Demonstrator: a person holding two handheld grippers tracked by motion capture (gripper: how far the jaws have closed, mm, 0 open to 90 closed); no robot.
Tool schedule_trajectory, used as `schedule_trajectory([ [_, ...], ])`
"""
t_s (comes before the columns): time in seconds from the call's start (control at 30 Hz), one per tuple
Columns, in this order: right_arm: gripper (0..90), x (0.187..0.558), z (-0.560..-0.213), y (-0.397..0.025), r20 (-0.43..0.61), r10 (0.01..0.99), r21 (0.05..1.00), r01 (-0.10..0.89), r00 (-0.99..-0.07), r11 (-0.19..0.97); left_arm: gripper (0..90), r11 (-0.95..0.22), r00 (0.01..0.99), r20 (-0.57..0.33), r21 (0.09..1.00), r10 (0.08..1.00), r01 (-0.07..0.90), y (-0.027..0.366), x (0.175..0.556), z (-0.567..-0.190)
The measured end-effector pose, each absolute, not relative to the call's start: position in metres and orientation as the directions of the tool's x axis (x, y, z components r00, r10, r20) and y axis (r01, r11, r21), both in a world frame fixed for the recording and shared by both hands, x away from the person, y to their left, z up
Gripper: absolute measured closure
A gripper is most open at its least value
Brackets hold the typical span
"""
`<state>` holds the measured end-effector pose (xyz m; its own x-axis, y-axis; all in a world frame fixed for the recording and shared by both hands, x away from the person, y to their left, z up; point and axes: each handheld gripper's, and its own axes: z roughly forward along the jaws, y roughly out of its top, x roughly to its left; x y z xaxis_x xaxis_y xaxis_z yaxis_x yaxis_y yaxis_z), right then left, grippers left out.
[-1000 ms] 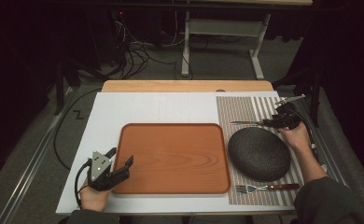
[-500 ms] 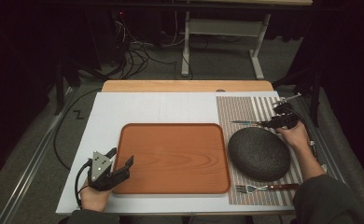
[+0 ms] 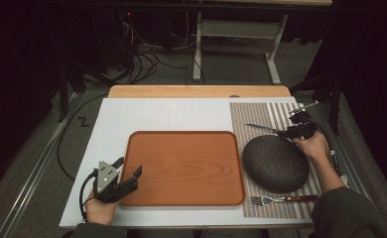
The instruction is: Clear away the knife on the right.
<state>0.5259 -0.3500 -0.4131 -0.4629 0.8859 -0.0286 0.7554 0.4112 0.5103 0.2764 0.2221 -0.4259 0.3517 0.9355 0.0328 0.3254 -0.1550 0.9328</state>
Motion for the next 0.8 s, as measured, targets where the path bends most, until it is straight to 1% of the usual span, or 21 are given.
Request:
schedule_trajectory([
  [0.1,52.1,0.524,-0.414,-0.35,-0.029,0.889,0.523,0.751,-0.456,0.403,32.9,-0.157,0.351,0.035,0.933,0.936,0.323,0.222,0.276,-0.426],
  [0.13,57.4,0.522,-0.413,-0.351,-0.032,0.887,0.52,0.75,-0.46,0.408,33.0,-0.158,0.352,0.037,0.933,0.935,0.323,0.222,0.276,-0.426],
  [0.17,57.4,0.522,-0.413,-0.351,-0.032,0.887,0.52,0.75,-0.46,0.408,33.0,-0.157,0.351,0.037,0.934,0.936,0.322,0.222,0.276,-0.426],
  [0.2,59.9,0.52,-0.413,-0.353,-0.025,0.886,0.521,0.751,-0.462,0.406,33.0,-0.16,0.352,0.039,0.933,0.935,0.321,0.222,0.276,-0.426],
  [0.27,61.1,0.52,-0.413,-0.353,-0.028,0.885,0.519,0.75,-0.465,0.41,32.9,-0.16,0.352,0.039,0.933,0.935,0.322,0.222,0.276,-0.426],
  [0.4,71.3,0.519,-0.412,-0.355,-0.026,0.886,0.517,0.752,-0.464,0.409,32.9,-0.16,0.352,0.039,0.933,0.935,0.322,0.222,0.276,-0.426],
  [0.43,76.2,0.519,-0.411,-0.357,-0.026,0.885,0.507,0.757,-0.465,0.412,32.9,-0.155,0.352,0.035,0.934,0.935,0.32,0.222,0.275,-0.426],
  [0.63,77.6,0.516,-0.412,-0.361,-0.015,0.881,0.516,0.751,-0.473,0.412,33.0,-0.161,0.355,0.04,0.934,0.934,0.319,0.221,0.275,-0.426],
  [0.8,77.9,0.516,-0.411,-0.357,-0.05,0.877,0.505,0.746,-0.478,0.435,33.0,-0.161,0.355,0.04,0.934,0.934,0.319,0.221,0.275,-0.426],
])
